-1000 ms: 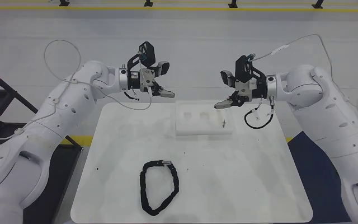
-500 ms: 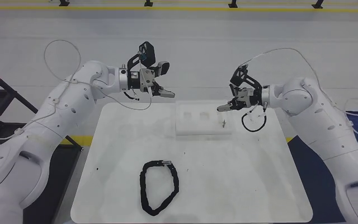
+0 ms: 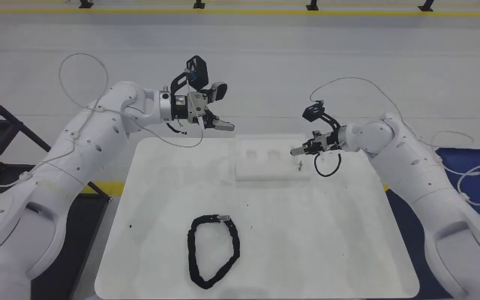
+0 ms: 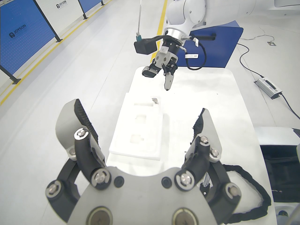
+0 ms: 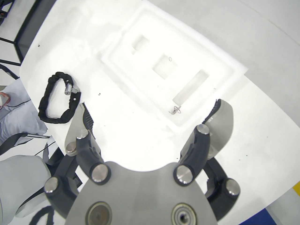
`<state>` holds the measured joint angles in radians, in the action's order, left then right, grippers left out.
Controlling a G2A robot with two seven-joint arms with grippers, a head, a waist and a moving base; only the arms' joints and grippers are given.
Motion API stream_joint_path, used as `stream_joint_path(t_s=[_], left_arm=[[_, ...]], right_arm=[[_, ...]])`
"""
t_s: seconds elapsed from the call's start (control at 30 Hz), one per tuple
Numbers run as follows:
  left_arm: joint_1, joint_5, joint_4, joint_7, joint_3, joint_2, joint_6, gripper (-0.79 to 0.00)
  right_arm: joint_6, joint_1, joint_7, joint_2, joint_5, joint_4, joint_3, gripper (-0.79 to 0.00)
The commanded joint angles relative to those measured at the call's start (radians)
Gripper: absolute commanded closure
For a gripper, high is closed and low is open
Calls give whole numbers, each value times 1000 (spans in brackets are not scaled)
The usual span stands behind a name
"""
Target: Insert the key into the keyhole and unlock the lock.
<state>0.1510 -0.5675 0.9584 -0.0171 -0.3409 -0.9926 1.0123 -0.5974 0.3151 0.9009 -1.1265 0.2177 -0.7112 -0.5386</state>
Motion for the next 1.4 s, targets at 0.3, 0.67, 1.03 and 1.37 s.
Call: stream_joint_path(t_s=[0.3,0.67,1.03,1.37], left_arm=[[0,0,0,0,0,0,0,-785],[0,0,0,0,0,0,0,-785],[0,0,0,0,0,0,0,-785],[0,0,0,0,0,0,0,-785]], right_arm=[[114,-11,45,-120,-113,225,47,-785],[219,-23,70,-217,-87,346,89,-785],[239,-40,50,-284,-7,429,120,-785],[252,-55,24,-319,43,487,125,-422]])
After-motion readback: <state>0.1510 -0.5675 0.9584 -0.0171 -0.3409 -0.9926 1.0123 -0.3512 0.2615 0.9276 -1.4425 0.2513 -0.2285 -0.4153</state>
